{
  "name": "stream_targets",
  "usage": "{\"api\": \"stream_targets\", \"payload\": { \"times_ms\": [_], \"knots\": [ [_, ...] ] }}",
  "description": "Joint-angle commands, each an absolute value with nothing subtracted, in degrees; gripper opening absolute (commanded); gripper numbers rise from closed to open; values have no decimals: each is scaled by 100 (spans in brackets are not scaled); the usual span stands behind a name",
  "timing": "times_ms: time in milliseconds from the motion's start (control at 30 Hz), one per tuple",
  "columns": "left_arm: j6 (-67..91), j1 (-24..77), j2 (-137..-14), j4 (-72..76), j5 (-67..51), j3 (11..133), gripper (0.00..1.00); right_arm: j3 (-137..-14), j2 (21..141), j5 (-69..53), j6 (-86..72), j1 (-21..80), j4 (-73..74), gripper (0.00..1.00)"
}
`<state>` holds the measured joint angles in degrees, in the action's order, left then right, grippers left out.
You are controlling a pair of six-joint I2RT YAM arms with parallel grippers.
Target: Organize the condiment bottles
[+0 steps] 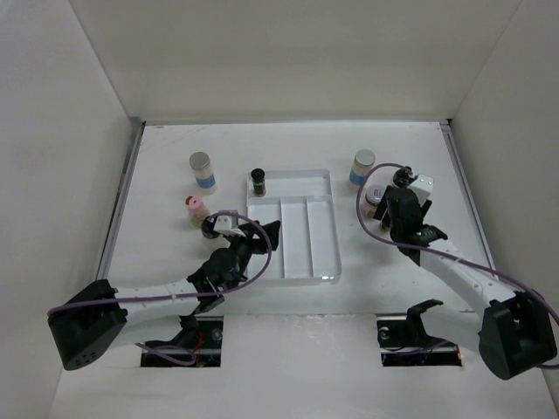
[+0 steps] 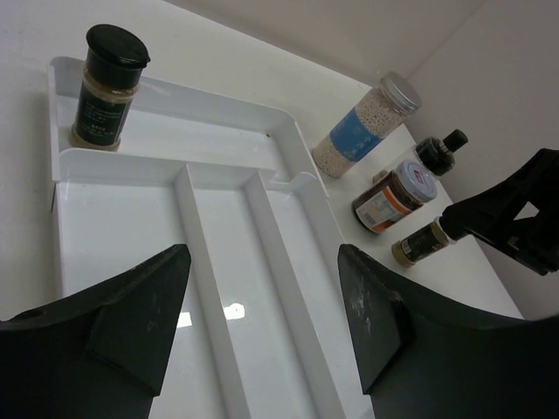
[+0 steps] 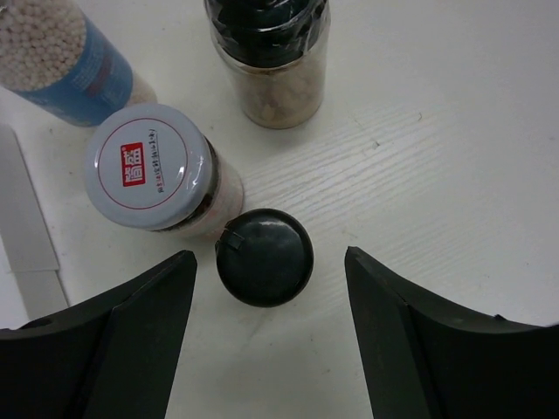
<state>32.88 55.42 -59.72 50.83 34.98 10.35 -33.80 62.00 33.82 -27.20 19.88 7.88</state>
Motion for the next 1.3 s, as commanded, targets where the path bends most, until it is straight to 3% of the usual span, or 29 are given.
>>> {"api": "stream_targets", "payload": {
  "times_ms": [0, 100, 433, 633, 767, 933, 1267],
  "knots": [
    [3296, 5576, -5977, 5502, 3375, 1011, 67, -3682, 6424, 3085, -2672, 1798, 545, 74],
    [3296, 5576, -5968, 5502, 3392, 1002, 68, -3700, 6635, 2997, -2611, 1709, 352, 71],
    [3287, 5612, -6231, 5827, 3322, 967, 70, -3393, 6391, 3295, -2426, 1727, -194, 42],
    [3287, 5612, -6152, 5836, 3357, 949, 71, -3629, 5486, 3463, -2540, 2007, 763, 39],
    [3243, 5603, -6012, 5967, 3375, 844, 72, -4234, 5369, 3375, -2593, 2770, 1002, 39],
    [3033, 5603, -5723, 6502, 3314, 607, 72, -5376, 6650, 3157, -2427, 3782, 195, 39],
    [2769, 5524, -4404, 6838, 2989, 123, 72, -7724, 9920, 2382, -2188, 4188, -765, 38]
  ]
}}
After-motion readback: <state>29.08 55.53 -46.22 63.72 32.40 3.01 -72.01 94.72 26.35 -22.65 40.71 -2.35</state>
